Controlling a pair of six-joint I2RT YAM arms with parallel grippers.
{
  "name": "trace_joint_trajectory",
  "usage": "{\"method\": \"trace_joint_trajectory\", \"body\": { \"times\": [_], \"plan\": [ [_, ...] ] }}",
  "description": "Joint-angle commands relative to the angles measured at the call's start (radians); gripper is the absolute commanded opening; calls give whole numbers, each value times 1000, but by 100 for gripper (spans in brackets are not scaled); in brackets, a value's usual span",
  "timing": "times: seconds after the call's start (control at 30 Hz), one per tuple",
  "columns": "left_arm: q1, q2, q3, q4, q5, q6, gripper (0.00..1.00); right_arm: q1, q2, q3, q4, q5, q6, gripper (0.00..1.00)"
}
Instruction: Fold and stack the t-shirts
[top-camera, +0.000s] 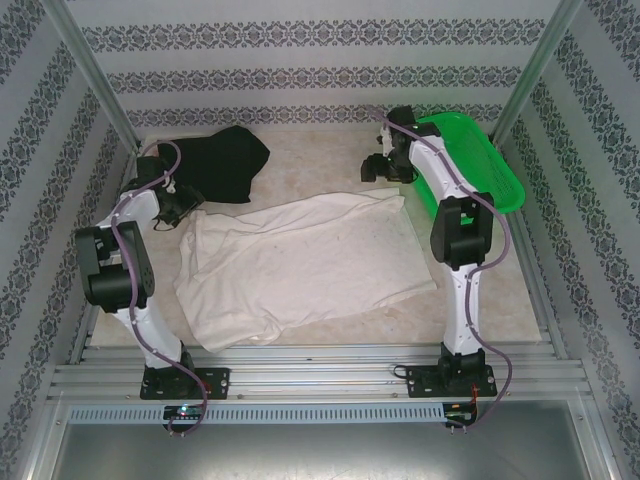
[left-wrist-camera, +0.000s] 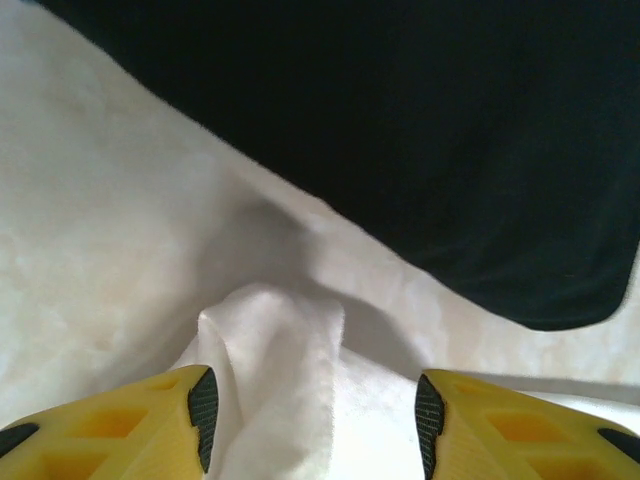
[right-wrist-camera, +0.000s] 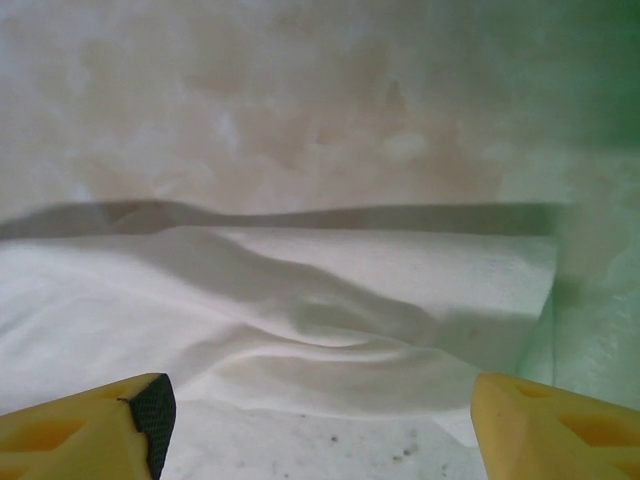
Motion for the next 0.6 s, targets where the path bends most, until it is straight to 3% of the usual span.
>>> {"method": "trace_joint_trajectory", "body": {
  "times": [0.0,0.1,0.2,0.27,0.57],
  "plan": [
    [0,54,15,-1,41,24,50,14,35,67,-113,58,9,78],
    [0,77,4,18,49,20,37,26,72,87,-133,82,7,76],
    [4,68,8,7,35,36,13,40,94,85,-134,100,4,75],
    [17,45,16,-6,13,46,5,48,109,88,-139,127,-1,74],
    [72,36,118,-58,32,94,2,73,93,-7,-143,168,3,58]
  ]
}}
